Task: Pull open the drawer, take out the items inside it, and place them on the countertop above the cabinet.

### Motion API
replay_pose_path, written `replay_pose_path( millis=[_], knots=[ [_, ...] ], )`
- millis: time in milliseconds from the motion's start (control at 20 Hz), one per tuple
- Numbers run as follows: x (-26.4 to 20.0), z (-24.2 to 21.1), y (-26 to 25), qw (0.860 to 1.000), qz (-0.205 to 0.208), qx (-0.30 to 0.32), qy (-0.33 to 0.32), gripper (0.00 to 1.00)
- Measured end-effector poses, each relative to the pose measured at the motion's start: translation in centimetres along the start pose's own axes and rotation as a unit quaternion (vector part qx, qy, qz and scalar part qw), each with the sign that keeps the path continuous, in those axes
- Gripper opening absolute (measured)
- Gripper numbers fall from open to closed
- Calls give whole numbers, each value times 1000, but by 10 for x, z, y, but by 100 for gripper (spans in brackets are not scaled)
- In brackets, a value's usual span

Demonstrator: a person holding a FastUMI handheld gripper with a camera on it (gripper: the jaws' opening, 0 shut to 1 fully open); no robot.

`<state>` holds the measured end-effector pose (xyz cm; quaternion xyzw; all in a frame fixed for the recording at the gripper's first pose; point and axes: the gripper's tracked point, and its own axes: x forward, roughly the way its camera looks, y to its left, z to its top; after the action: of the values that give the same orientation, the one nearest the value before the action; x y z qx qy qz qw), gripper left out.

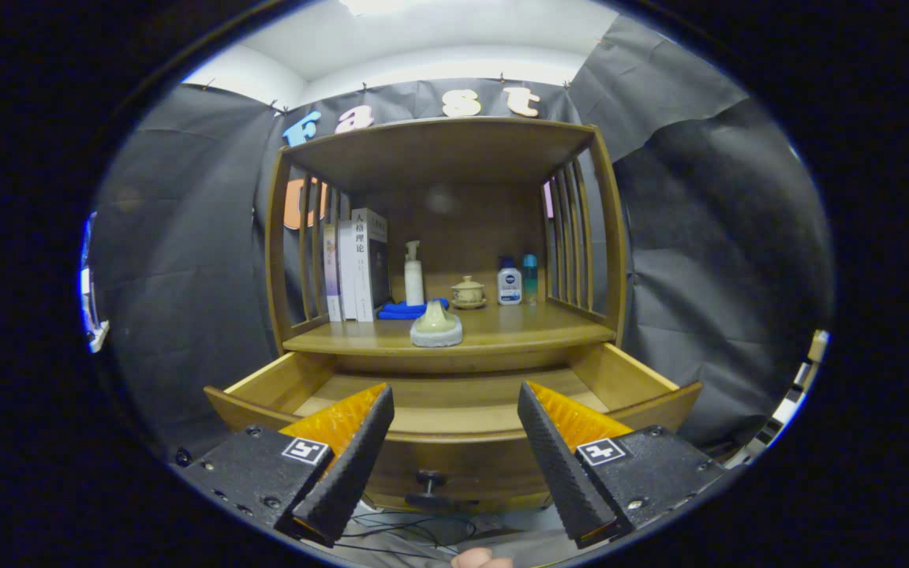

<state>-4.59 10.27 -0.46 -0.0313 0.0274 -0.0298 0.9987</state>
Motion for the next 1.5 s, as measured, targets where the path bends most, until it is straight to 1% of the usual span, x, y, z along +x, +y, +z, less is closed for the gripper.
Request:
replay_pose_path(
  millis=[150, 250, 500, 850, 950, 1100, 1350, 1500],
  knots=[
    [-4, -25, 4, 1000, 9, -8, 11, 99],
    [-3, -35, 5, 1000, 14, 0, 13, 99],
    [5, -56, 4, 999, 10, 10, 34, 99],
    [21, -68, 7, 999, 0, -10, 52, 100],
    [22, -66, 6, 999, -10, -15, 47, 100],
    [26, -68, 5, 998, -25, -41, 37, 99],
    [38, -64, 4, 998, -17, -36, 42, 100],
    [55, -54, 4, 999, -14, -37, 37, 100]
  ],
)
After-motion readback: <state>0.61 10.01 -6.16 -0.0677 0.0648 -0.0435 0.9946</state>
